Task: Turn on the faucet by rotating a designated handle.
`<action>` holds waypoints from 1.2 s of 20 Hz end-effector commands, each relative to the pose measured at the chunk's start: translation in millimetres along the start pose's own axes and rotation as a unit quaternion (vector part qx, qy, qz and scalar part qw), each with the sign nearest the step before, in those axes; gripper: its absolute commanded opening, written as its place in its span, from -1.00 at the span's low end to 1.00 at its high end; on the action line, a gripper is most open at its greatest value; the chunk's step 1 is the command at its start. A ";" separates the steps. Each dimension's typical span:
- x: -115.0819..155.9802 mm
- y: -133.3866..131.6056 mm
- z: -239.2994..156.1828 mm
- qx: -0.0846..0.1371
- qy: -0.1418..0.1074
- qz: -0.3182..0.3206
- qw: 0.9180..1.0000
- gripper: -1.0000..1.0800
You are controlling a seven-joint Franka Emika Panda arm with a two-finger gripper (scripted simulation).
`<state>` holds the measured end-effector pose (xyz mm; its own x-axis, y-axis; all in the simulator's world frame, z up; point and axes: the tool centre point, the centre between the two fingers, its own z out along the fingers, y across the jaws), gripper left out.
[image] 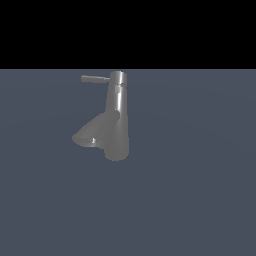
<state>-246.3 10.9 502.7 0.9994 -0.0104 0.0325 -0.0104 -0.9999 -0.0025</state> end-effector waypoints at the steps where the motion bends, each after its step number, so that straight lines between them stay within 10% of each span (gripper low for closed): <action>1: 5.1 -1.2 0.6 0.002 -0.001 0.010 1.000 -1.00; 13: 56.2 -12.6 10.5 0.022 -0.011 0.116 0.993 -1.00; 24: 118.7 -28.7 34.2 0.036 -0.027 0.248 0.968 -1.00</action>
<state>-135.1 36.1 476.1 0.8905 -0.4536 -0.0358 -0.4550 -0.8875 -0.0730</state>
